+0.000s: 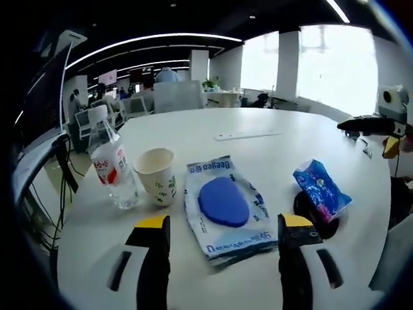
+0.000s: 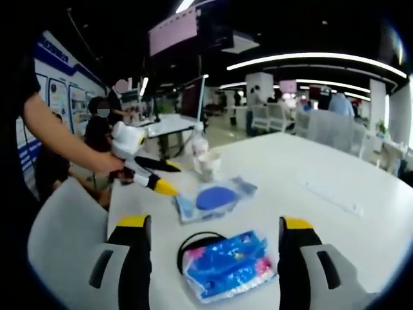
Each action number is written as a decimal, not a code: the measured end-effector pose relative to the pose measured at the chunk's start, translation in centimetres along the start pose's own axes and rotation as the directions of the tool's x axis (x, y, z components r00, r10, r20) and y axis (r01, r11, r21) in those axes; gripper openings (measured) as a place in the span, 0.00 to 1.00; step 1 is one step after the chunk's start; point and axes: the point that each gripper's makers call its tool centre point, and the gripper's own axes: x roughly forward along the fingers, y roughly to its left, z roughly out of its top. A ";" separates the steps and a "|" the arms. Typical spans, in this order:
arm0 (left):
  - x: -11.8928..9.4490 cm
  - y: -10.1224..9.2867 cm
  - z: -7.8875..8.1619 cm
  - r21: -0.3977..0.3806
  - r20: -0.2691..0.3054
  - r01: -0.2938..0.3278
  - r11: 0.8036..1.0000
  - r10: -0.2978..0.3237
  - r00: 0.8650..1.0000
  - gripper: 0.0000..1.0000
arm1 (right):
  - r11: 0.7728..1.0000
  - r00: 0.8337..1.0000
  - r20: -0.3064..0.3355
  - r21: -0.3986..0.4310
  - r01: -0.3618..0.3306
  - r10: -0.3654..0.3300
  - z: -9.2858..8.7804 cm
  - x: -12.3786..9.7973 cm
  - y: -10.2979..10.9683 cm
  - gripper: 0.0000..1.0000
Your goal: Arrange the tabletop items into an orderly group along one side of the table until the central work area is clear of visible clutter.
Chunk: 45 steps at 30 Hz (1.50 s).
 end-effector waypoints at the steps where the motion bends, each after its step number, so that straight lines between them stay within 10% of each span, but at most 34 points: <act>1: -0.1 0.0 0.0 -0.004 0.000 -0.002 1.000 0.002 1.000 0.72 | 1.000 1.000 0.002 0.000 -0.007 0.007 0.1 0.2 0.0 0.78; 20: -1.8 -0.8 -1.1 -0.051 -0.038 -0.043 0.998 0.041 0.998 0.91 | 0.994 0.995 -0.024 -0.054 -0.094 0.093 0.8 4.1 0.4 0.73; 45: -3.5 -1.8 -3.2 -0.138 -0.046 -0.098 0.986 0.092 0.995 0.88 | 0.978 0.985 -0.095 -0.140 -0.156 0.144 0.8 8.6 0.0 0.60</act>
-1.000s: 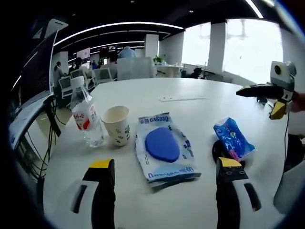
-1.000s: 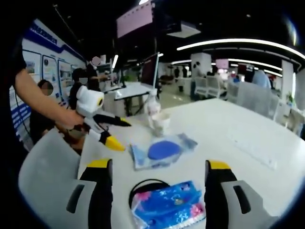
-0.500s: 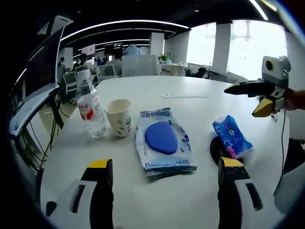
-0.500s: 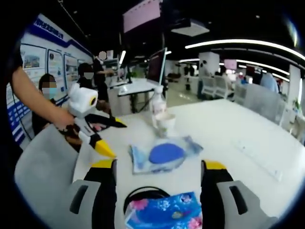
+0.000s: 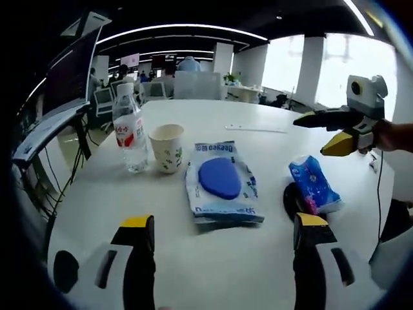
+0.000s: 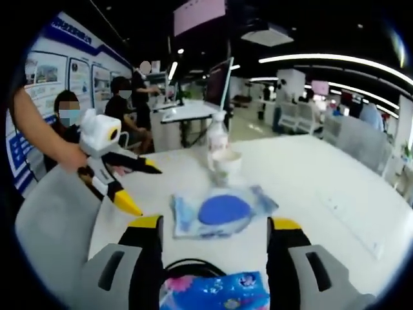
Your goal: Arrange the tabletop items into an orderly group along one side of the table until the central work area is clear of visible clutter.
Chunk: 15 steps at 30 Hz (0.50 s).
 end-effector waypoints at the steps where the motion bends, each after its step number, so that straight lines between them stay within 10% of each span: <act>1: 0.0 0.0 -0.1 0.000 -0.002 -0.001 1.000 0.001 1.000 0.87 | 1.000 1.000 -0.003 -0.001 -0.001 0.001 0.0 0.1 0.0 0.60; 15: 0.1 0.2 -1.6 -0.032 -0.022 -0.019 0.999 0.018 1.000 0.86 | 0.998 0.998 -0.040 -0.042 -0.039 0.037 -0.5 2.6 -0.3 0.55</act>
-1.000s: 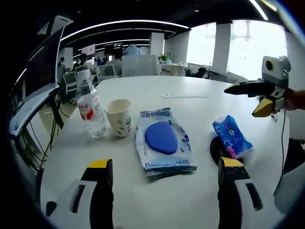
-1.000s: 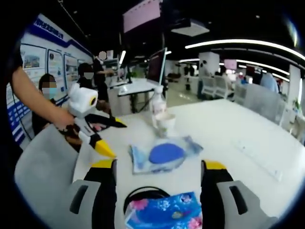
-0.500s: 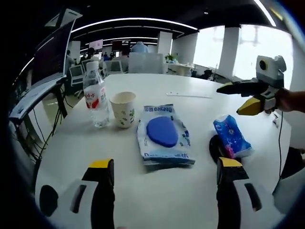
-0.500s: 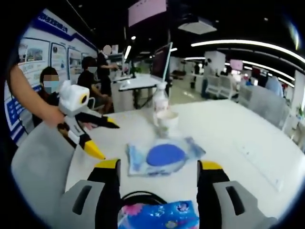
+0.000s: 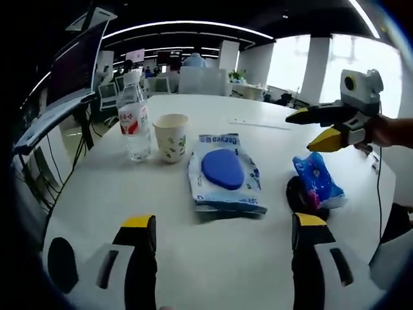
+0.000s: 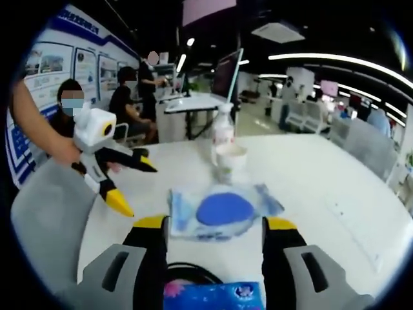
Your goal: Arrange the tabletop items into an orderly group along one side of the table until the central work area is clear of visible clutter.
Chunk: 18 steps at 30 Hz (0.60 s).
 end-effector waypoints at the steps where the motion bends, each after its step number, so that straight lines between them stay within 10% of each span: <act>1: 0.0 0.0 -0.1 -0.002 -0.001 0.000 1.000 0.000 1.000 0.86 | 1.000 1.000 -0.002 -0.002 -0.001 0.001 0.0 0.1 -0.1 0.55; 18: 0.3 0.0 -1.5 -0.005 -0.023 0.002 1.000 -0.002 1.000 0.85 | 1.000 1.000 -0.017 0.005 0.000 0.001 -0.2 2.1 -2.0 0.54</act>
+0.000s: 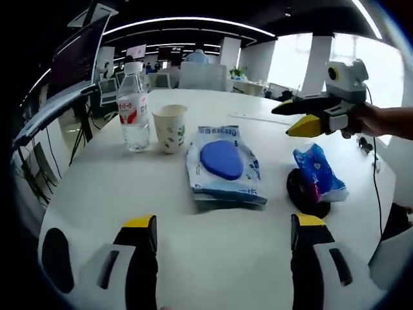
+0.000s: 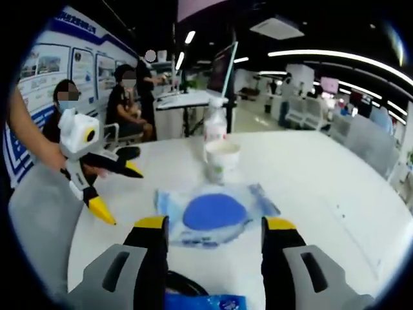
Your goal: Arrange the tabletop items into an orderly group along one side of the table until the central work area is clear of visible clutter.
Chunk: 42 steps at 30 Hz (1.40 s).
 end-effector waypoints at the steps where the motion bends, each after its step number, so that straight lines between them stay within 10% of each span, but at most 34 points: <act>1: 0.0 0.0 -0.2 0.001 -0.004 -0.001 1.000 0.001 1.000 0.85 | 1.000 1.000 -0.003 -0.003 0.000 0.000 0.0 0.1 -0.1 0.54; 42: 0.7 -1.9 -1.9 -0.075 -0.023 0.038 0.996 -0.040 0.999 0.74 | 0.994 0.987 -0.144 -0.097 0.051 -0.065 -2.6 5.7 -6.1 0.36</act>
